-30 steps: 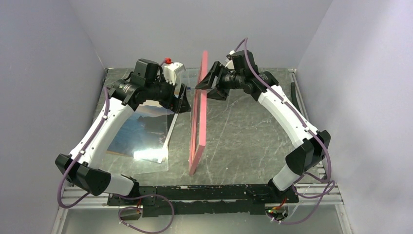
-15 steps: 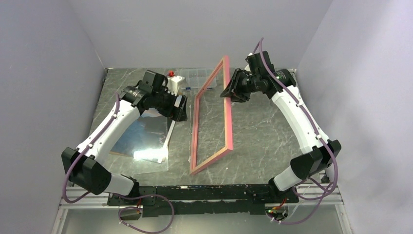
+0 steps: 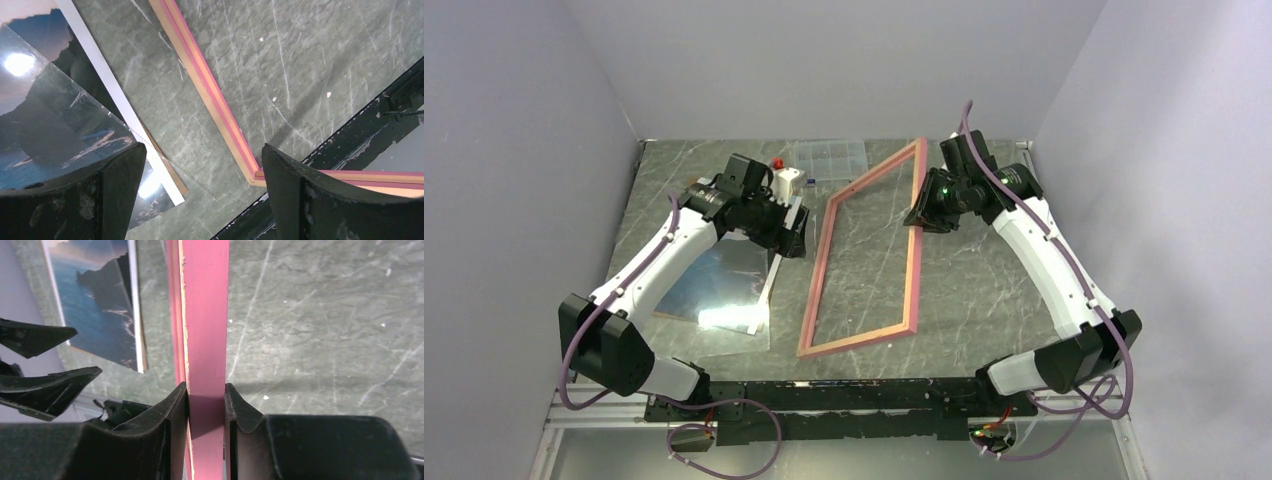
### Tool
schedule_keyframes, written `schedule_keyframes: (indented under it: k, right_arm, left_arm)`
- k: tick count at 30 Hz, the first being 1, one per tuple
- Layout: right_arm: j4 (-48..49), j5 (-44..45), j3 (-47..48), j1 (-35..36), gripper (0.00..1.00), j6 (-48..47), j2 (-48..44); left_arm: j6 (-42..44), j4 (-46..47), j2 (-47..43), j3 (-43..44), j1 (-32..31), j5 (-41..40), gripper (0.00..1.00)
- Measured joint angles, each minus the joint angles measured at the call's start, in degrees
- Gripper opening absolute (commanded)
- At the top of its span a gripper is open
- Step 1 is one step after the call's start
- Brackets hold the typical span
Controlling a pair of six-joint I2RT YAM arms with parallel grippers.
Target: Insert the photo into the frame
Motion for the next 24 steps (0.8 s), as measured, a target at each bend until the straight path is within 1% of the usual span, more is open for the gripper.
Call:
schedule_keyframes:
  k: [5, 11, 15, 24]
  right_arm:
    - [1.0, 3.2, -7.0, 0.0, 0.05, 0.0, -3.1]
    - [2.0, 6.9, -14.6, 0.0, 0.03, -0.2, -3.3]
    - [2.3, 9.9, -17.2, 0.1, 0.03, -0.9, -3.3]
    - [2.7, 15.9, -21.4, 0.2, 0.01, -2.9, -1.5]
  left_arm:
    - [0.2, 0.6, 0.0, -3.4, 1.3, -0.2, 0.91]
    - [2.4, 0.8, 0.0, -3.7, 5.3, 0.2, 0.91]
    - [3.6, 1.1, -0.3, -4.2, 7.1, 0.2, 0.91]
    - [6.4, 3.5, -0.9, -9.2, 7.2, 0.2, 0.9]
